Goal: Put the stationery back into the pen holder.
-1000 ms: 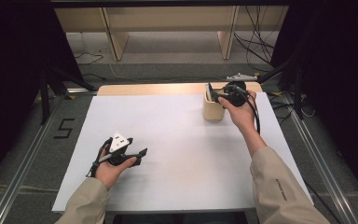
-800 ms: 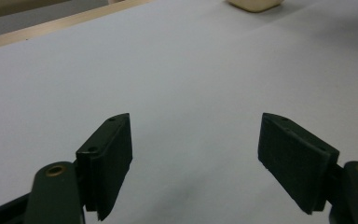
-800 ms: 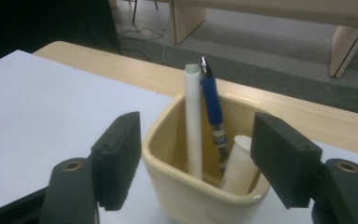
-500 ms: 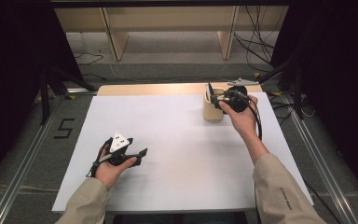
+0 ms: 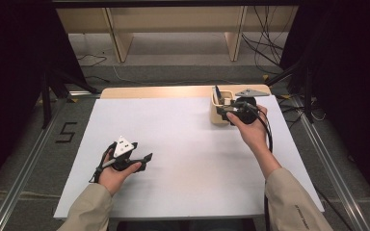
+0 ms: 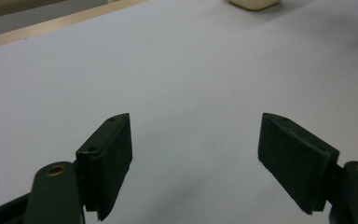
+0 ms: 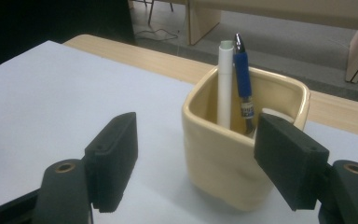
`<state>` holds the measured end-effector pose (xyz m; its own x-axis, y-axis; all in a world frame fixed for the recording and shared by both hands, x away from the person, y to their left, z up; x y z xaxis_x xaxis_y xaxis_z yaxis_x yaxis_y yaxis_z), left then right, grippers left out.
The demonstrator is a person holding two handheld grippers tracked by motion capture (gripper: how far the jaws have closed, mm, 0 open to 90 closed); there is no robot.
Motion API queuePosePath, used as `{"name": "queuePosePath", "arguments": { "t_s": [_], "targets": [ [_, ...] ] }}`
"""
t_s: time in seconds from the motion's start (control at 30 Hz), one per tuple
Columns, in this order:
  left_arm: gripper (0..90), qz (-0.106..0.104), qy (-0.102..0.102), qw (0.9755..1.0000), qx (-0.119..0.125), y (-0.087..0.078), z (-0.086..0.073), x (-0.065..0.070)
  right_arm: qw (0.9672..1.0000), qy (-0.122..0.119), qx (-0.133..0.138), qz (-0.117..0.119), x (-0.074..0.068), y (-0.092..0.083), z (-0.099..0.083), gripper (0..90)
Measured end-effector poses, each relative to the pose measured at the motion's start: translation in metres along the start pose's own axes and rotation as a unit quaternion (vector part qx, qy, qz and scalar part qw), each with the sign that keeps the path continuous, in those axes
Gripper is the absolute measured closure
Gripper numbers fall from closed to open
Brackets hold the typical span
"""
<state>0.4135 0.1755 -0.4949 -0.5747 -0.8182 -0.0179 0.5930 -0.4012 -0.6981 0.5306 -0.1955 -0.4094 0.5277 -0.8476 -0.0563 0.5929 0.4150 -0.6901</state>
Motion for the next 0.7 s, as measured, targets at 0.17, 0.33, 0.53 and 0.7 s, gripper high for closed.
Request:
{"name": "queuePosePath", "arguments": {
  "t_s": [0.17,0.33,0.53,0.7],
  "targets": [
    [25.9,0.0,-0.001,1.0,0.0,0.0,0.0,0.0,1.0,-0.001,-0.002,0.004,-0.003,-0.003,-0.009,30.5],
    [25.9,0.0,0.0,1.0,0.0,0.0,0.0,0.0,1.0,-0.007,-0.004,0.004,-0.006,-0.005,-0.02,30.1],
    [25.9,-0.001,-0.001,1.0,-0.001,0.0,0.0,0.0,0.9999,-0.009,-0.01,0.01,-0.009,-0.009,-0.031,28.3],
    [25.9,-0.002,-0.001,1.0,-0.001,0.0,-0.001,0.001,0.9996,-0.017,-0.014,0.016,-0.013,-0.01,-0.042,27.9]
  ]
}}
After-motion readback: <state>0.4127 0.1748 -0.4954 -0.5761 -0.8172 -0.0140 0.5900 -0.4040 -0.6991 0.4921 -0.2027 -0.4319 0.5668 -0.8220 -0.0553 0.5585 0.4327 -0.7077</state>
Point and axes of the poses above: each handheld gripper's, and its own axes: y roughly forward along the jaws, z roughly out of its top, x roughly to its right, the point moved 3 cm from there along y, roughly forward along the jaws, and after that the axes turned 15 degrees about -x, right-handed, at the moved point
